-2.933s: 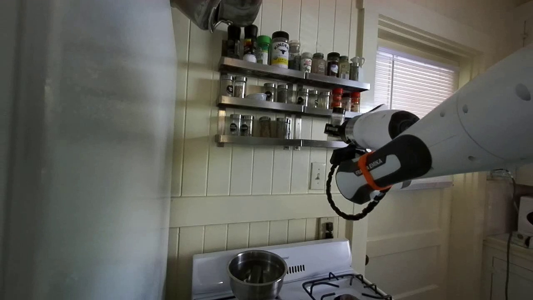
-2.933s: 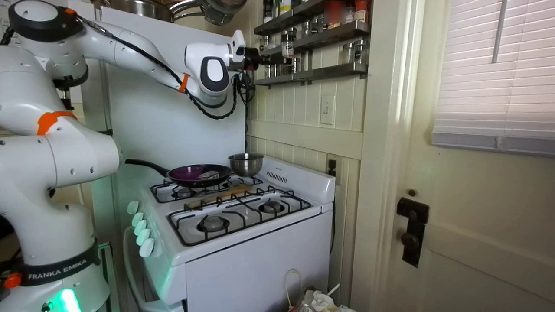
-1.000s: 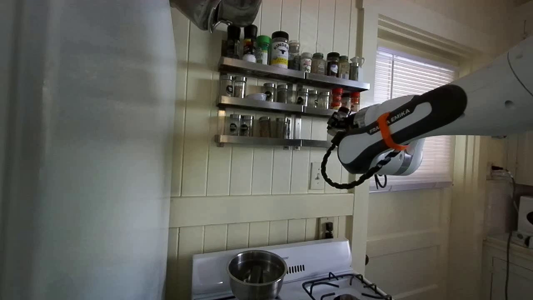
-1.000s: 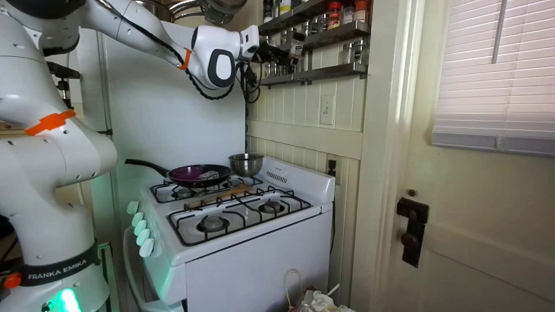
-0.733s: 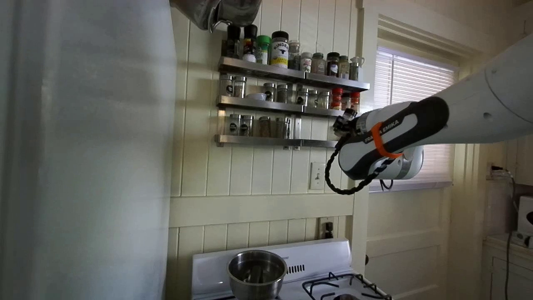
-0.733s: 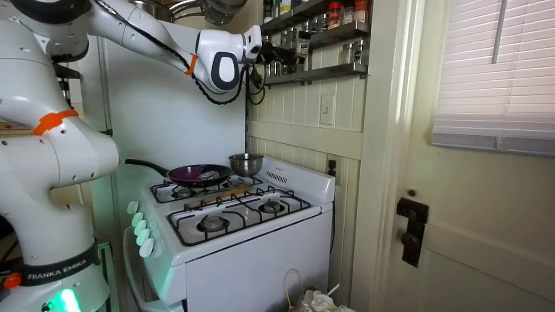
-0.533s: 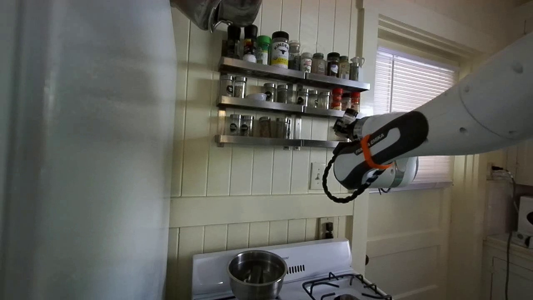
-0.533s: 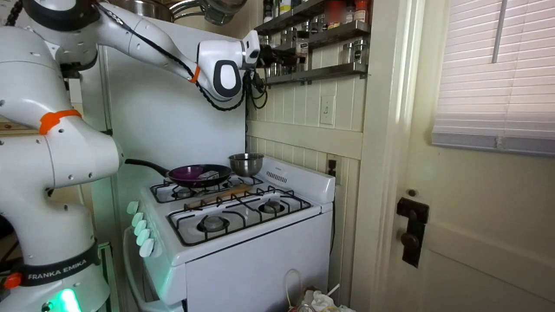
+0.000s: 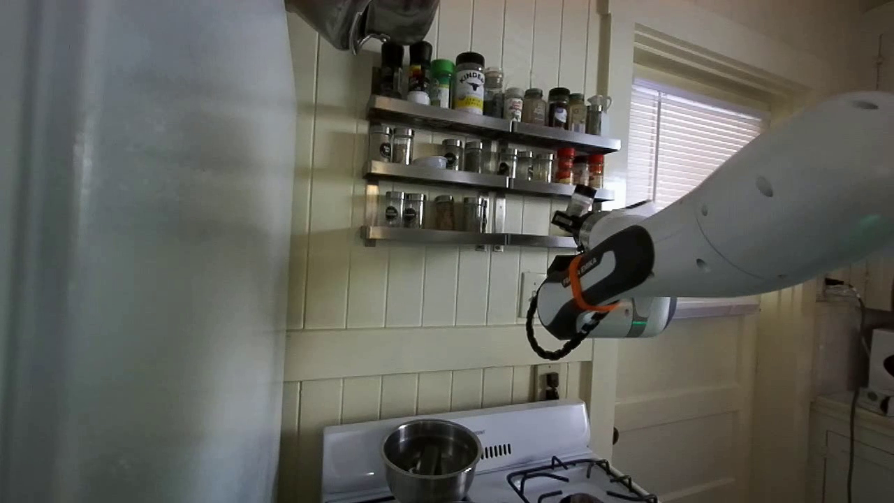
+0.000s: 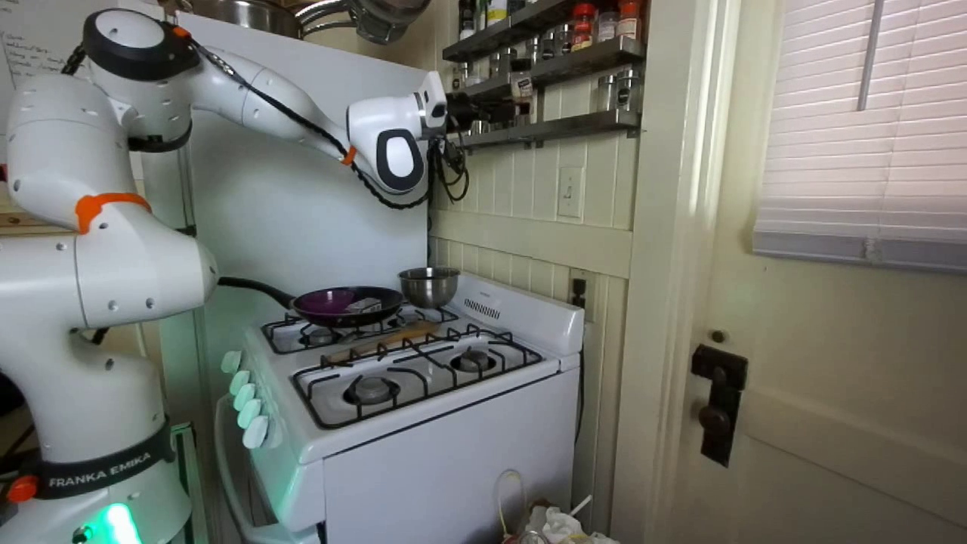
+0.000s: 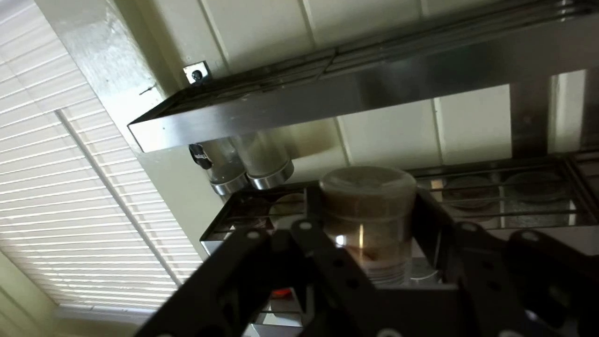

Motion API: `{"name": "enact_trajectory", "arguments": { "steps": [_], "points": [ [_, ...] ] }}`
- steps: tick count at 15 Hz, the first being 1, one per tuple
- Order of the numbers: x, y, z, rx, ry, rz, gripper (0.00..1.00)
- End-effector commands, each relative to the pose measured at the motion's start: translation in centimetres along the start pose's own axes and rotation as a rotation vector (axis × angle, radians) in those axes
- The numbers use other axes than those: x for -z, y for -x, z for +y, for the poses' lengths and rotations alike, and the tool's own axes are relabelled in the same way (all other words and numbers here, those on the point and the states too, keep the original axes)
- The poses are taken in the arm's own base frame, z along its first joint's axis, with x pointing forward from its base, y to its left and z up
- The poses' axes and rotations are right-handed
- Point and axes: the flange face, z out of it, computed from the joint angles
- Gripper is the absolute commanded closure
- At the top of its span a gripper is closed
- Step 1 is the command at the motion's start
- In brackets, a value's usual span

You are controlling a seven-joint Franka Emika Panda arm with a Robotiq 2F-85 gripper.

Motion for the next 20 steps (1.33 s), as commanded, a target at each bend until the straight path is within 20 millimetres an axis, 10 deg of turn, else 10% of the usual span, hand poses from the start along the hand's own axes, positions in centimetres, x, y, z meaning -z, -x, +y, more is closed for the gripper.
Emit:
{"name": "enact_trajectory", "arguments": {
  "steps": [1,10,11,20],
  "points": [
    [0.0,0.0,0.1,0.001,0.000,0.001,0.50],
    [-0.1,-0.1,0.2,0.005,0.002,0.002,0.50],
    [-0.1,-0.1,0.2,0.005,0.002,0.002,0.75],
    [-1.0,0.2,-2.2,0.010,-0.069,0.124,0.75]
  ]
}}
